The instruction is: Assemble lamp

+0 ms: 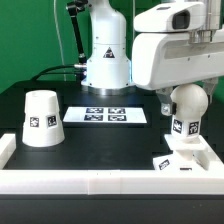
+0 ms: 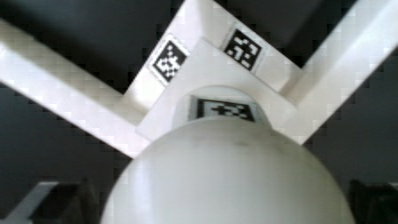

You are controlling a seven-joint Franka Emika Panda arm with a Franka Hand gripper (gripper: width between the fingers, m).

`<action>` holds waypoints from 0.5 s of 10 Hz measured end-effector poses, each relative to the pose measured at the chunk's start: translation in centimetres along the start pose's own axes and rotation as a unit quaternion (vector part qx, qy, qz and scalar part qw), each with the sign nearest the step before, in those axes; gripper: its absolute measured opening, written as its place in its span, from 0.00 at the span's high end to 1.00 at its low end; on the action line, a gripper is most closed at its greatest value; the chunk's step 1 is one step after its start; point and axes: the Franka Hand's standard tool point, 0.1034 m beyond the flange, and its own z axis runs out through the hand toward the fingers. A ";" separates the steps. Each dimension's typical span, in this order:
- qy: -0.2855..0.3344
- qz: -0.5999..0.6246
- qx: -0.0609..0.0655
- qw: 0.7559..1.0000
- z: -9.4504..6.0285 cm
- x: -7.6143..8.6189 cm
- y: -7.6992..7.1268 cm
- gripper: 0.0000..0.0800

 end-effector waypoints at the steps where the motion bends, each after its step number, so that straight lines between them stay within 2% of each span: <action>1: -0.002 -0.032 -0.002 0.999 0.0 0.2 0.2 0.13; 5: -0.010 -0.149 -0.005 0.989 0.0 0.1 0.4 0.13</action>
Offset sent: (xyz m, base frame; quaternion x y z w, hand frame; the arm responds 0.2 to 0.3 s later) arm 0.0025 0.0050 0.0015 0.0095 -0.0003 -0.2093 0.9778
